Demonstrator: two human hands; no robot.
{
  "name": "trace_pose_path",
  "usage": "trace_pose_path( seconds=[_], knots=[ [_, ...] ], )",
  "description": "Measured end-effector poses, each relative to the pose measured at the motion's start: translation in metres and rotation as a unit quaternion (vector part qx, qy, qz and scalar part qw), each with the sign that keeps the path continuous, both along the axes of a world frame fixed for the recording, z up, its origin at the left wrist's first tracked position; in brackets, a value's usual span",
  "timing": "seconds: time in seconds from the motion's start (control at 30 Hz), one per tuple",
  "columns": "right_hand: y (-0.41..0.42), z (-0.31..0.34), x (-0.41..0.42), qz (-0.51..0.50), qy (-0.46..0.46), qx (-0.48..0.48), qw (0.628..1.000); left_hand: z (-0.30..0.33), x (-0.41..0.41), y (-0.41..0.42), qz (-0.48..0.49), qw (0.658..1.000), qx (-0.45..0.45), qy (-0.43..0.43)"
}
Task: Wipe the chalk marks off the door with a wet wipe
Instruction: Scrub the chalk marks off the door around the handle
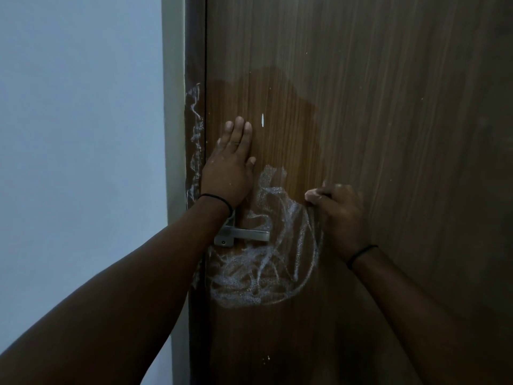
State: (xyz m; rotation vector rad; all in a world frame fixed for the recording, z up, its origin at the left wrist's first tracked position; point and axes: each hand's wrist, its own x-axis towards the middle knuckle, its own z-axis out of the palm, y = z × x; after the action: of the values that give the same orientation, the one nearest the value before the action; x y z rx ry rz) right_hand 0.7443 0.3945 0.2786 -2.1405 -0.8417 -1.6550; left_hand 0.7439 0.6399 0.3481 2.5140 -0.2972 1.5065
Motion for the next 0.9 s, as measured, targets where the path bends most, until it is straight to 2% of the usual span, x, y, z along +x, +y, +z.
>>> trace_pose_path(
  seconds=[0.1, 0.27, 0.33, 0.5, 0.67, 0.83, 0.9],
  knots=[
    [0.008, 0.009, 0.001, 0.005, 0.009, 0.039, 0.999, -0.002, 0.001, 0.0, 0.001, 1.0, -0.002, 0.001],
    [0.008, -0.017, 0.001, 0.016, 0.053, -0.055, 0.997, -0.004, -0.002, 0.002, 0.003, 1.0, 0.001, -0.001],
    [-0.005, -0.012, 0.001, 0.022, 0.063, -0.026, 0.997, -0.006, -0.001, 0.002, 0.004, 1.0, 0.006, -0.002],
    [0.009, 0.034, 0.001, 0.012, 0.011, 0.039, 0.999, -0.01, 0.002, -0.004, 0.002, 1.0, -0.018, -0.01],
    [0.014, 0.006, 0.0, 0.011, 0.041, -0.031, 0.999, -0.011, 0.002, 0.0, -0.001, 1.0, -0.015, -0.013],
    [-0.002, 0.018, -0.002, 0.037, 0.05, 0.068, 0.996, -0.012, 0.001, -0.003, -0.002, 1.0, -0.018, -0.011],
    [0.014, 0.038, -0.001, 0.045, 0.032, 0.069, 0.996, -0.012, 0.002, -0.004, -0.003, 1.0, -0.02, -0.012]
  ],
)
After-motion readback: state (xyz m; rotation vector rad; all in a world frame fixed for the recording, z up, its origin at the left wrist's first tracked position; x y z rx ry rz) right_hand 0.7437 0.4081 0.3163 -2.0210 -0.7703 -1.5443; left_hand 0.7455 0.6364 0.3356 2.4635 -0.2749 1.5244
